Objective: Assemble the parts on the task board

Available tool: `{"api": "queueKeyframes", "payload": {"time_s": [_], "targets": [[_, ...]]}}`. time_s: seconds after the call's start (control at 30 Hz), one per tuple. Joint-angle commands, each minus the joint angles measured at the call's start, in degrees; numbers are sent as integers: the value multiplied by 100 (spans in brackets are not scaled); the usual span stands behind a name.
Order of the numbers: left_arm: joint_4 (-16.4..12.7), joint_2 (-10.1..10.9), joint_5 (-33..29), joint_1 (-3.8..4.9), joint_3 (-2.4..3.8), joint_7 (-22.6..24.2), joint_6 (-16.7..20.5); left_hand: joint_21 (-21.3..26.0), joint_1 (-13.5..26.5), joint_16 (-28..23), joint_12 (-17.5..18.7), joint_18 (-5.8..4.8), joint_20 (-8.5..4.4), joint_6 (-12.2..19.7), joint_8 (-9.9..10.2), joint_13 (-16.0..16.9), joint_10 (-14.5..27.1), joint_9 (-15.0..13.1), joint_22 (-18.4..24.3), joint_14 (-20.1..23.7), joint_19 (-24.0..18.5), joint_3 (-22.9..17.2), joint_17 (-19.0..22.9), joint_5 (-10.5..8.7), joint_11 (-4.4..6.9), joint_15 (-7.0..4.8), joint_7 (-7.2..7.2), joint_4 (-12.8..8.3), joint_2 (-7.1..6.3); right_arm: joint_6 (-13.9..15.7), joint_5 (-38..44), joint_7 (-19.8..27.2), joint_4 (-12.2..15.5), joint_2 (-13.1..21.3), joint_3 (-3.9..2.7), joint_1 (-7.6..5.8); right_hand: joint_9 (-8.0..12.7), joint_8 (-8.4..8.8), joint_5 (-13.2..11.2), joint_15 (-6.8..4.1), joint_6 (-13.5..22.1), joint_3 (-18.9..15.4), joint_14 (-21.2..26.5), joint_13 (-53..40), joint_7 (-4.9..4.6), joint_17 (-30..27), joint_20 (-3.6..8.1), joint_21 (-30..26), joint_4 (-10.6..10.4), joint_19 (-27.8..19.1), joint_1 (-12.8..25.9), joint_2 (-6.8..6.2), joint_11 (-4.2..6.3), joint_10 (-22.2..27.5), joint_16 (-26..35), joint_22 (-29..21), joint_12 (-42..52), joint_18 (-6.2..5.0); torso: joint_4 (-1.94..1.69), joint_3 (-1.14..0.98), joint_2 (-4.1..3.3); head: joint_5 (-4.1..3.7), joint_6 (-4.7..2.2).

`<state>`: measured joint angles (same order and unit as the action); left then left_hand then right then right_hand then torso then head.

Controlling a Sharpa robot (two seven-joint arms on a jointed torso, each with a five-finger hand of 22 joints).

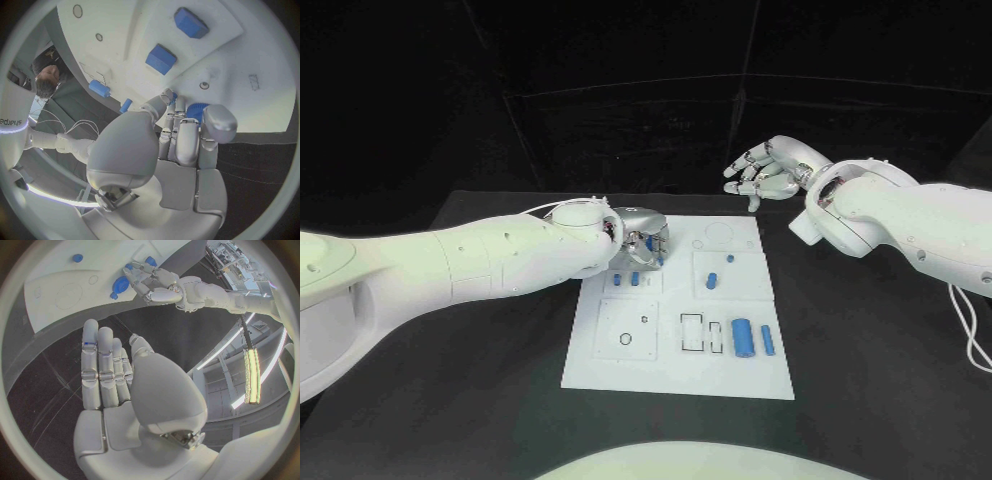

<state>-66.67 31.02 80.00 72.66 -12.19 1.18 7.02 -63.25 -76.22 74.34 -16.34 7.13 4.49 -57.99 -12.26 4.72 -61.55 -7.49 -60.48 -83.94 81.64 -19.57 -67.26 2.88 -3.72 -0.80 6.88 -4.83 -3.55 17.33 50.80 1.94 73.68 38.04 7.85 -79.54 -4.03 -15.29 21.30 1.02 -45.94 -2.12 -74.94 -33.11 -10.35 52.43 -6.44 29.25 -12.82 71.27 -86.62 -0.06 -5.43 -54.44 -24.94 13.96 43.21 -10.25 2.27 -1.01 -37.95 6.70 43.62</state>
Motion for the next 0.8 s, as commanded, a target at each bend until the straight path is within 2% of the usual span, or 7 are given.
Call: {"api": "queueKeyframes", "payload": {"time_s": [0.03, 0.23, 0.37, 0.53, 0.8], "targets": [[-16, 13, -183, -23, -18, 184, 160, -45, -13, 40, 26, -96, 0, -72, -18, -2, -61, 11, -32, -163, 41, -38, -6, -17, 5, -41, -9, 5, 59, -29, -11, 41, 4, -3, -4, -13, 6, -36, 25, -11, 48, -31, 30, 8, -6, -7, -5, -39, 8, 45, -46, -5, 6, 35, -38, -8, 29, -18, 0, -1, 0, 1, -20], [-37, 52, -265, -25, -17, 254, 302, -81, -23, 51, 41, -103, -10, -124, -22, -16, -114, 16, -72, -170, 53, -75, -10, -17, 19, -53, -18, 4, 83, -28, -11, 40, 6, -1, -4, -13, 5, -38, 26, -12, 46, -30, 30, 10, -6, -7, -5, -39, 9, 46, -49, -4, 7, 35, -39, -8, 31, -18, 1, -2, -2, 6, -40], [-58, 89, -309, -29, -17, 269, 368, -91, -39, 53, 54, -105, -14, -128, -14, -23, -122, 22, -84, -171, 56, -95, -8, -17, 22, -56, -18, -7, 89, -19, -11, 40, 5, 3, -4, -12, 5, -40, 27, -12, 45, -30, 29, 11, -5, -7, -4, -39, 10, 47, -53, -4, 8, 34, -39, -8, 31, -18, -3, 1, -4, -30, -77], [-74, 126, -336, -31, -16, 259, 392, -104, -72, 57, 75, -107, -20, -149, -7, -36, -147, 31, -99, -174, 60, -138, -5, -16, 25, -60, -14, -30, 101, -19, -11, 40, 7, 4, -4, -12, 5, -40, 27, -12, 45, -30, 29, 11, -5, -7, -4, -39, 10, 47, -53, -4, 8, 34, -39, -8, 31, -18, 4, -6, -2, -18, -70], [-191, 259, -484, -32, -13, 333, 509, -107, -97, 63, 93, -108, -24, -170, 0, -47, -174, 39, -105, -176, 60, -177, -5, -17, 25, -62, -7, -53, 102, -19, -11, 44, 4, 9, -4, -12, 5, -41, 31, -13, 44, -28, 29, 13, -4, -7, -4, -39, 12, 47, -59, -3, 8, 35, -40, -7, 32, -18, -4, 4, -2, -5, -75]]}}
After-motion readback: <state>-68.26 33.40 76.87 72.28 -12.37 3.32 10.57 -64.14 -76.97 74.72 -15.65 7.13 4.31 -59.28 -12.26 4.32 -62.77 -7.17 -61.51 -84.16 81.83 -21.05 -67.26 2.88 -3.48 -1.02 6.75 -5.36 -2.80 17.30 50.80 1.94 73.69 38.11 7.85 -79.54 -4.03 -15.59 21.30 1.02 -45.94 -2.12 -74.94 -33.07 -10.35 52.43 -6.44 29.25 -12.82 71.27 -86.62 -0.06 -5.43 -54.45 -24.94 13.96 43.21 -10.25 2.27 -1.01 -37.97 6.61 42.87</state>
